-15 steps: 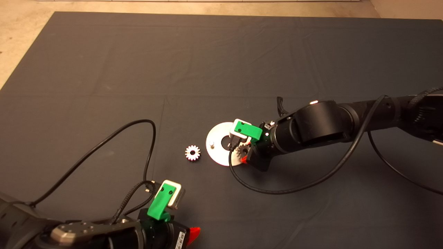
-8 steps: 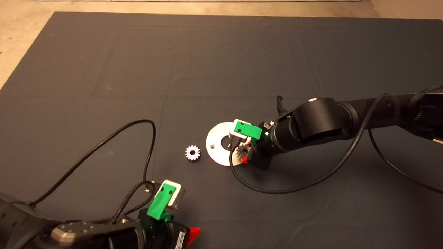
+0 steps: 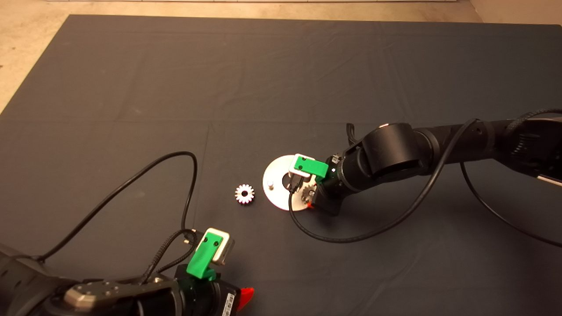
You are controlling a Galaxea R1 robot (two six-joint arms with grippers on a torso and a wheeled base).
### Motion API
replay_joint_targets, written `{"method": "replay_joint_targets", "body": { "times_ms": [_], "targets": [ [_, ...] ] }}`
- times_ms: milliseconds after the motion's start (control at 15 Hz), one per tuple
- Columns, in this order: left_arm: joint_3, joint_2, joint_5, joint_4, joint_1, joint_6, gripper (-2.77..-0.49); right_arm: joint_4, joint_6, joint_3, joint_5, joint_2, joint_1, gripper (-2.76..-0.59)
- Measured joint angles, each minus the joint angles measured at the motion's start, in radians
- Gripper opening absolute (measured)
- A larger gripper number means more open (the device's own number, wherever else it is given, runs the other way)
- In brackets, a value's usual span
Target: Install three planetary gears onto the carrier pins
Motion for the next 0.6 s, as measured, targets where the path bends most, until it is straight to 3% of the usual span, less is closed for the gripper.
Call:
{"method": "replay_joint_targets", "body": {
  "times_ms": [600],
  "targets": [
    [0.0, 0.0, 0.0, 0.0, -0.017, 0.0, -1.51, 0.005, -0.002, -0.004, 0.0, 0.001, 0.003, -2.33]
  ]
}}
